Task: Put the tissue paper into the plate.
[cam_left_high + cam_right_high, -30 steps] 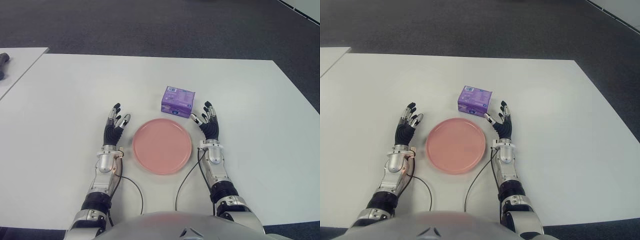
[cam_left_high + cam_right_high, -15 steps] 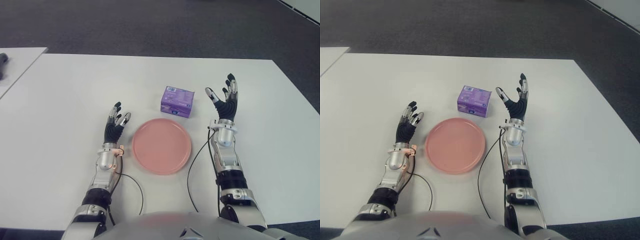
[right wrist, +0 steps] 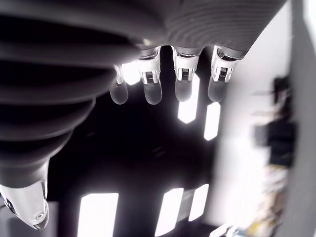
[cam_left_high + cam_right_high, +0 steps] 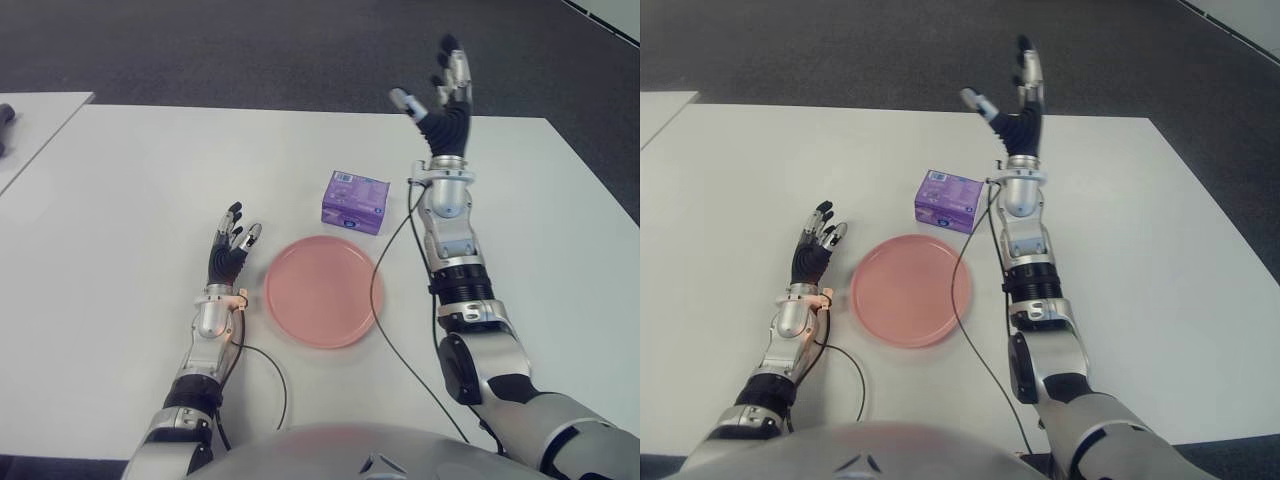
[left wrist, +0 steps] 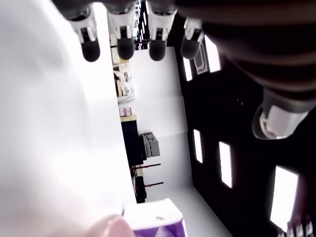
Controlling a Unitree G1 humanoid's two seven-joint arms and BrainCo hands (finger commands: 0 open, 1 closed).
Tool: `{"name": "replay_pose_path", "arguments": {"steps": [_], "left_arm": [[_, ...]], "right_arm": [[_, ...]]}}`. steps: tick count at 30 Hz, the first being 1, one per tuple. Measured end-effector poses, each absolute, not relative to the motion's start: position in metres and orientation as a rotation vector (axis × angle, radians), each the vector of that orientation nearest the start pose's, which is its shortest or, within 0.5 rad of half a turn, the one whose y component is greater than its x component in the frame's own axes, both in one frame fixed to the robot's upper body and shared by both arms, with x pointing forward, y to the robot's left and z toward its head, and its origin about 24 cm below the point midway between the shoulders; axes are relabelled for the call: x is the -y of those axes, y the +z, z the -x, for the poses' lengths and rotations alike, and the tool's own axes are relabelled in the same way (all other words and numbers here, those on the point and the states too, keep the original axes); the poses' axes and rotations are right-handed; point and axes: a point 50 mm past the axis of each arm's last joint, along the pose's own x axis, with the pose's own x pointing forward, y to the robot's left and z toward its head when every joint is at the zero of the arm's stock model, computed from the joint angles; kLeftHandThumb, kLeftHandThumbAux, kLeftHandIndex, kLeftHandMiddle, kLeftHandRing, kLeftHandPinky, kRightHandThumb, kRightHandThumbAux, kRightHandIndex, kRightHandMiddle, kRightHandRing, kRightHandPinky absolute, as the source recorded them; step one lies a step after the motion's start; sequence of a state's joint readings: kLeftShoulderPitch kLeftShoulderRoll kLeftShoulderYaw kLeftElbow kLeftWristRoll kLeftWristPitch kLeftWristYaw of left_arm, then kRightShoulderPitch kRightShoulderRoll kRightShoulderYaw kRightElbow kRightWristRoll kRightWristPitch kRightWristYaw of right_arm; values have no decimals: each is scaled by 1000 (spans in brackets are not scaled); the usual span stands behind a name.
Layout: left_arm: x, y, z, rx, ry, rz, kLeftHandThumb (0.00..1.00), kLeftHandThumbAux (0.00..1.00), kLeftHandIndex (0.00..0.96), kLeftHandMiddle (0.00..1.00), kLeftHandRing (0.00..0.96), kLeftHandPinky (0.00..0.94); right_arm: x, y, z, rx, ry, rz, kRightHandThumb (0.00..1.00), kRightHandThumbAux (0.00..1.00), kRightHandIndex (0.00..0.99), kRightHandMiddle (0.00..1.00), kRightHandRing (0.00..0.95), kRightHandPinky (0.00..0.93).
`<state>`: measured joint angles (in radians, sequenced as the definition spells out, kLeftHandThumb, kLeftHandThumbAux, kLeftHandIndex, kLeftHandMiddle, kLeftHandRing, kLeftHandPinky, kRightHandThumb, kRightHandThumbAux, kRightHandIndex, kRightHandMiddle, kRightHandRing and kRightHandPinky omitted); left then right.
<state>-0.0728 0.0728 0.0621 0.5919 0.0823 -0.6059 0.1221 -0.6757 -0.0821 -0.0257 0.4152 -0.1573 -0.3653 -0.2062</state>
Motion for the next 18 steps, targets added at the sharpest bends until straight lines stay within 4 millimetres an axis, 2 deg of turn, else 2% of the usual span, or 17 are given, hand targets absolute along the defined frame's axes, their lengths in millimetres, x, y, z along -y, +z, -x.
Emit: {"name": "replay_pose_path", "arguments": {"steps": [6, 13, 18], "left_arm": [[-179, -14, -244, 90, 126, -134, 0, 417, 0, 0, 0, 0], [-179, -15, -246, 89, 133, -131, 0, 416, 0, 0, 0, 0], [-178, -14, -248, 101, 140, -133, 0, 421, 0, 0, 0, 0]], "right_arm": [[108, 188, -353, 664, 87, 250, 372, 622, 4, 1, 1, 6], [105, 201, -352, 745, 147, 521, 379, 537, 0, 0, 0, 0], [103, 201, -352, 767, 198, 675, 349, 460, 0, 0, 0, 0]]}}
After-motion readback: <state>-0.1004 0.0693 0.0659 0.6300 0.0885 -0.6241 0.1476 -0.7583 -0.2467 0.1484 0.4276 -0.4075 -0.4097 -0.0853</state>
